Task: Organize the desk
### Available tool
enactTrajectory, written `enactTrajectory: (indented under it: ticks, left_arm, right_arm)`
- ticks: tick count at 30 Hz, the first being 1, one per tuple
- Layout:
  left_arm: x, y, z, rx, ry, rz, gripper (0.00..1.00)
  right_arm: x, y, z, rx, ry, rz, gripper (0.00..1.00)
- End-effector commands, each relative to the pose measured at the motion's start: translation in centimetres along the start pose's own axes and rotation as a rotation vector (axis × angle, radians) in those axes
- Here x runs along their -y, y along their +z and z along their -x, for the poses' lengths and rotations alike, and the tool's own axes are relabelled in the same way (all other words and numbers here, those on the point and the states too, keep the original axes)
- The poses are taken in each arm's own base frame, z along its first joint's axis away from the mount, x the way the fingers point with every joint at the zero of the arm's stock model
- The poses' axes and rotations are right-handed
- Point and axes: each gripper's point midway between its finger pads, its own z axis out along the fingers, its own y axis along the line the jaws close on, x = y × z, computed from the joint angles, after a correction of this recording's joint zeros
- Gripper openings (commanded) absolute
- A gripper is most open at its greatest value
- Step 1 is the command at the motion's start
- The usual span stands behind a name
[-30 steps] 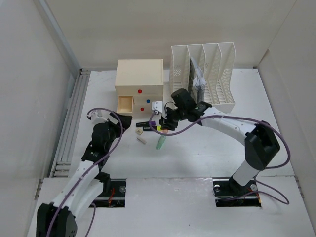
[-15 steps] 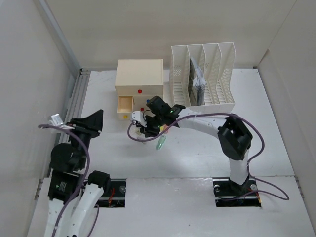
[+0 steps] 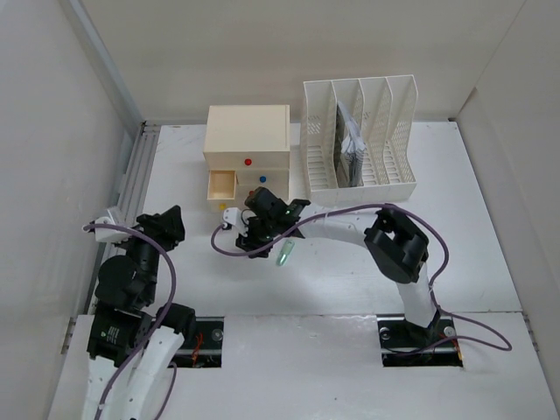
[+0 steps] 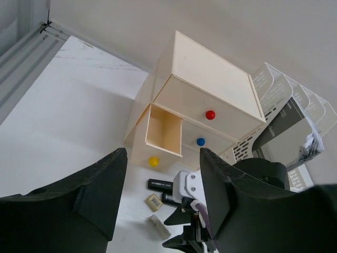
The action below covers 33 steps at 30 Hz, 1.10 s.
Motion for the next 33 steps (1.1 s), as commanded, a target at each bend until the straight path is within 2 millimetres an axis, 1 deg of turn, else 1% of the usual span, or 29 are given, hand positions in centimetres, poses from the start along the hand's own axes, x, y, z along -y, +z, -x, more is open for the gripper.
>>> enactTrajectory:
  ticks: [1,2,3,4,6,8,10,11,12,13,14,15,16,18,19,20,21,22,23,26,28,29,31,32,33]
  left_arm:
    - [0.4,-0.6,1.9,0.067,0.024,-0.025,0.54]
    - [0.4,-0.6,1.9,0.067,0.024,-0.025,0.54]
    - [0.4,-0.8,2.0,0.074,0.021,-0.029,0.54]
    - [0.4,-0.8,2.0,0.074,0.021,-0.029,0.54]
    - [0.4,-0.8,2.0,0.074,0.021,-0.029,0.54]
    - [0.4,-0.9,2.0,0.082,0.018,-0.034,0.54]
    - [0.4,-0.9,2.0,0.082,0.018,-0.034,0.54]
    - [0.4,-0.9,2.0,0.082,0.018,-0.034,0.54]
    - [0.4,-0.9,2.0,0.082,0.018,-0.034,0.54]
    - [0.4,-0.9,2.0,0.082,0.018,-0.034,0.54]
    - [0.4,-0.9,2.0,0.082,0.018,-0.034,0.54]
    - [0.4,-0.9,2.0,0.082,0.018,-0.034,0.54]
    - [0.4,-0.9,2.0,0.082,0.018,-0.034,0.54]
    - [0.4,-1.0,2.2,0.090,0.014,-0.038,0.54]
    - [0.4,-1.0,2.2,0.090,0.014,-0.038,0.54]
    - [0.4,-1.0,2.2,0.090,0.014,-0.038,0.54]
    - [0.4,-1.0,2.2,0.090,0.014,-0.038,0.54]
    - [0.4,-1.0,2.2,0.090,0.014,-0.038,0.54]
    - [0.4,-1.0,2.2,0.090,0.014,-0.038,0.54]
    - [0.4,-1.0,2.2,0.090,0.014,-0.038,0.54]
    - [0.4,-1.0,2.2,0.090,0.014,-0.038,0.54]
    - [0.4,-1.0,2.2,0.090,0.014,-0.038,0.54]
    - [0.4,-1.0,2.2,0.090,0.014,-0.038,0.54]
    - [0.3,-0.9,1.8,0.082,0.018,-0.034,0.54]
    - [0.3,-0.9,1.8,0.082,0.018,-0.034,0.54]
  right_arm:
    - [0.5,1.2,1.0,0.028,0.018,-0.087,0.49]
    - [0.5,1.7,0.4,0.015,0.032,-0.082,0.49]
    - [0.8,1.8,0.5,0.012,0.032,-0.094,0.49]
    - [0.7,2.2,0.1,-0.005,0.027,-0.108,0.49]
    - [1.1,2.2,0.0,-0.012,0.038,-0.132,0.49]
    - [1.4,2.4,-0.6,-0.030,0.051,-0.153,0.44]
    - [1.6,2.7,-1.1,-0.043,0.054,-0.160,0.38]
    - [1.6,2.7,-1.1,-0.043,0.054,-0.160,0.28]
    - [1.7,2.7,-1.1,-0.046,0.054,-0.169,0.23]
    - [1.7,2.7,-1.1,-0.046,0.054,-0.169,0.21]
    - [1.9,2.9,-1.5,-0.057,0.056,-0.175,0.21]
    - [1.9,2.9,-1.5,-0.057,0.056,-0.175,0.21]
    - [2.0,2.9,-1.1,-0.049,0.054,-0.177,0.22]
    - [2.2,2.8,-1.2,-0.052,0.054,-0.188,0.29]
    - [2.0,3.0,-1.8,-0.070,0.059,-0.182,0.31]
    - [2.0,3.0,-1.2,-0.057,0.056,-0.173,0.32]
    - [2.0,3.0,-1.2,-0.057,0.056,-0.173,0.37]
    - [1.9,3.3,-1.8,-0.073,0.061,-0.168,0.40]
    - [1.9,3.3,-1.8,-0.074,0.061,-0.168,0.41]
    - [1.7,3.3,-1.8,-0.071,0.061,-0.159,0.39]
    - [1.7,3.6,-2.1,-0.079,0.064,-0.156,0.38]
    - [1.7,3.6,-2.1,-0.079,0.064,-0.156,0.32]
    - [1.5,3.6,-2.1,-0.076,0.064,-0.147,0.25]
    - [1.5,3.6,-2.1,-0.076,0.064,-0.147,0.18]
    - [1.5,3.6,-2.1,-0.076,0.064,-0.147,0.14]
